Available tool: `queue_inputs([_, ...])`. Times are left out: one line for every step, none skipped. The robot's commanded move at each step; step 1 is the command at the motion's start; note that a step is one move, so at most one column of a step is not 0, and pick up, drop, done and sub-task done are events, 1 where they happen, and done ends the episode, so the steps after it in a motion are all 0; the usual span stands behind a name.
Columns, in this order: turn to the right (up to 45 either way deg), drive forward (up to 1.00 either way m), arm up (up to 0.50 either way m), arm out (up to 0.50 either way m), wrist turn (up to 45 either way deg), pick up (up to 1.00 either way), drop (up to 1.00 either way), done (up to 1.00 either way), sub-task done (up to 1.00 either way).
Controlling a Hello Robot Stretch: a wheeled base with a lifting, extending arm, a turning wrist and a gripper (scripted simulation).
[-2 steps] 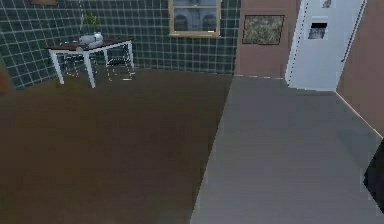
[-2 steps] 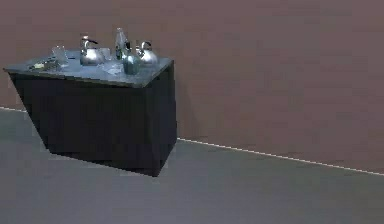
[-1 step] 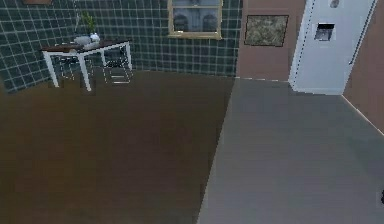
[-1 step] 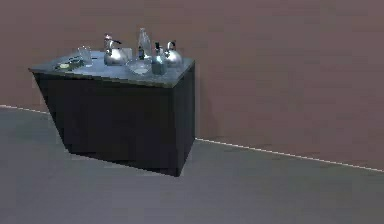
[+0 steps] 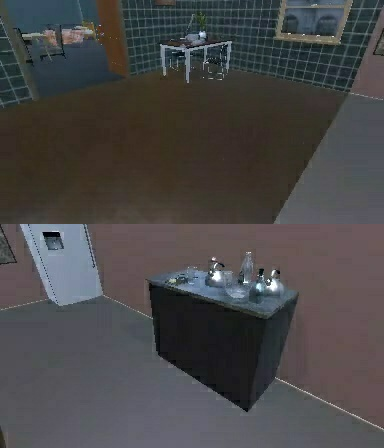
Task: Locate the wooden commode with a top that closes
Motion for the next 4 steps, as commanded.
queue_inputs([0.0,0.45,0.00,0.00,0.0,0.00,0.00,0.00,0.00])
queue_inputs([-45.0,0.00,0.00,0.00,0.0,0.00,0.00,0.00,0.00])
queue_inputs([0.0,1.00,0.00,0.00,0.0,0.00,0.00,0.00,0.00])
queue_inputs([0.0,1.00,0.00,0.00,0.0,0.00,0.00,0.00,0.00])
